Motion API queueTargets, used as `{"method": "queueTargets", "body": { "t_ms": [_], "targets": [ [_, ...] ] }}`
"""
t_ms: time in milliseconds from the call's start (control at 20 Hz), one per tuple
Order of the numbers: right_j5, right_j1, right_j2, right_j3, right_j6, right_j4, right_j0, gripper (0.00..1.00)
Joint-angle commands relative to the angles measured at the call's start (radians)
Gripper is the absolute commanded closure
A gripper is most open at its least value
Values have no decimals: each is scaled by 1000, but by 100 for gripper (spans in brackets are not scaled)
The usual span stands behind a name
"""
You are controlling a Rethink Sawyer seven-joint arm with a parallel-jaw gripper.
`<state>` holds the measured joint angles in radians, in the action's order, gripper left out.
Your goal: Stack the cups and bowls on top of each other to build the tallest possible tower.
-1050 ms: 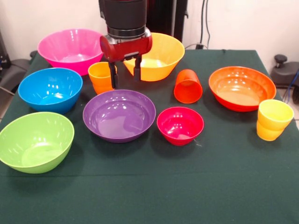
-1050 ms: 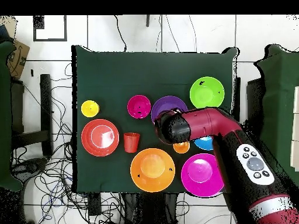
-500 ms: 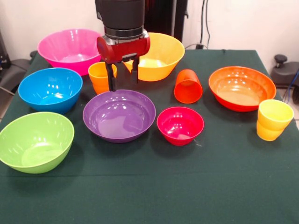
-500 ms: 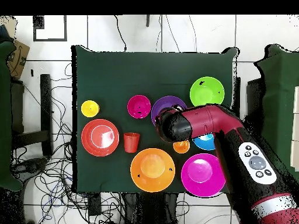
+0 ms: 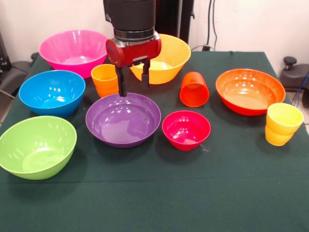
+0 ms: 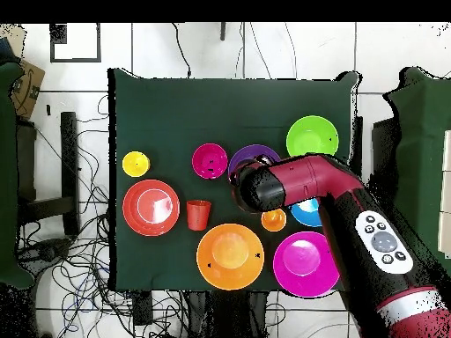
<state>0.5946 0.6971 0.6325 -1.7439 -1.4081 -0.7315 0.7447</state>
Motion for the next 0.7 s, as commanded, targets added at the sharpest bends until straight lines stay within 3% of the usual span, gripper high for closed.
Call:
{"method": "queueTargets", "body": {
  "t_ms": [50,700],
  "targets": [
    [82,-79,36,29,313,-119,17,0],
    [98,-128,90,54,395,-159,77,0]
  ]
}}
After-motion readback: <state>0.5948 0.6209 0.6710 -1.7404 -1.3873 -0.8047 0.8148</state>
